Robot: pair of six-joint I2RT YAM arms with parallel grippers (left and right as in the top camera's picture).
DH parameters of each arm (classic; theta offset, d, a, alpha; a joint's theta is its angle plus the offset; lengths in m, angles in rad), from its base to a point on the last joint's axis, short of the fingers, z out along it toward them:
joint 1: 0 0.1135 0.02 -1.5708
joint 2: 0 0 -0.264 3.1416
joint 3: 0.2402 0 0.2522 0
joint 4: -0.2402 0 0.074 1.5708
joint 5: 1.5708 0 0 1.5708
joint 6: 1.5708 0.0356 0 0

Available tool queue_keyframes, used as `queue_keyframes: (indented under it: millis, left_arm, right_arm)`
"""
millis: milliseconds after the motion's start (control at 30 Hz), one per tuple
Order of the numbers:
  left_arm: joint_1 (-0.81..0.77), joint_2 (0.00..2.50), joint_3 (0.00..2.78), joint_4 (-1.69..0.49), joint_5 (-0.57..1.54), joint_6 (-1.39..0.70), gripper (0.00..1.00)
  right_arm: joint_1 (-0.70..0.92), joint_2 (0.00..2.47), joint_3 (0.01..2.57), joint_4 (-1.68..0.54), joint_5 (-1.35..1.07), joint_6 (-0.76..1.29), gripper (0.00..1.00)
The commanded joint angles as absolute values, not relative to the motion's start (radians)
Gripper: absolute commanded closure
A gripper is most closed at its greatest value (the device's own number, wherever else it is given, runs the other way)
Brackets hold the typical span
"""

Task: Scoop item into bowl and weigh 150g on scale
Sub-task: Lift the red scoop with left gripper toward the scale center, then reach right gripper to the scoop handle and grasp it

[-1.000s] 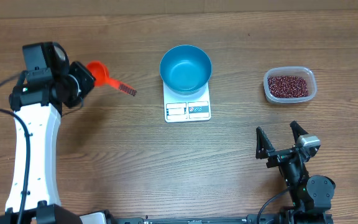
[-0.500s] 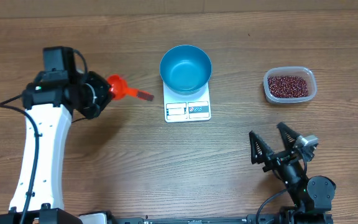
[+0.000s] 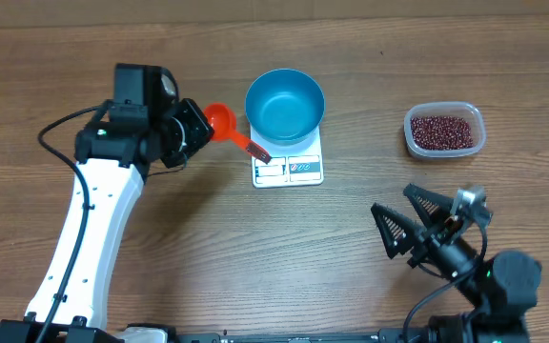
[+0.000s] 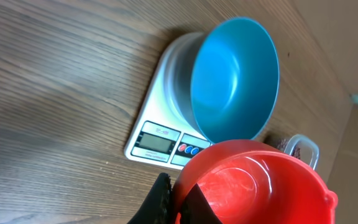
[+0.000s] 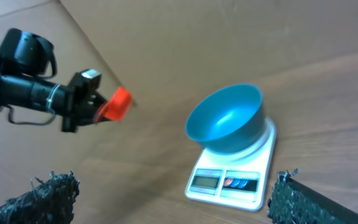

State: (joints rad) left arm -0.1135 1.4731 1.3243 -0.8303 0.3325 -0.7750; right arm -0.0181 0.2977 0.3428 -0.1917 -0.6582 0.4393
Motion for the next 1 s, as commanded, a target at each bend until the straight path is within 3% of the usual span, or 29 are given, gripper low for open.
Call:
queue_keyframes:
  millis: [0,200,533,600,767,967]
  left_arm:
    - [-0.149,1.479,1.328,-0.826,0.282,-0.797,0.96]
    - [-0.201,1.479,1.328,-0.826,0.232,-0.960,0.96]
    - [-0.302,1.501,1.328,-0.828,0.184,-1.169,0.96]
    - [-0.326,1.515,1.328,-0.834,0.179,-1.203,0.96]
    - [-0.386,1.558,1.328,-0.837,0.172,-1.257,0.96]
    - [-0.427,1.621,1.328,-0.837,0.177,-1.310,0.96]
  right_arm:
    - [-0.012,0.463,0.507,-0.243,-0.754,0.441,0.00]
    - [-0.012,0.758,0.773,-0.408,-0.933,0.442,0.00]
    - [-0.012,1.045,0.818,-0.285,-1.053,0.527,0.00]
    - [-0.007,1.091,0.818,-0.280,-1.060,0.528,0.13]
    - [0.057,1.164,0.818,-0.264,-1.031,0.528,0.31]
    - [0.152,1.179,0.818,-0.262,-0.892,0.582,0.38]
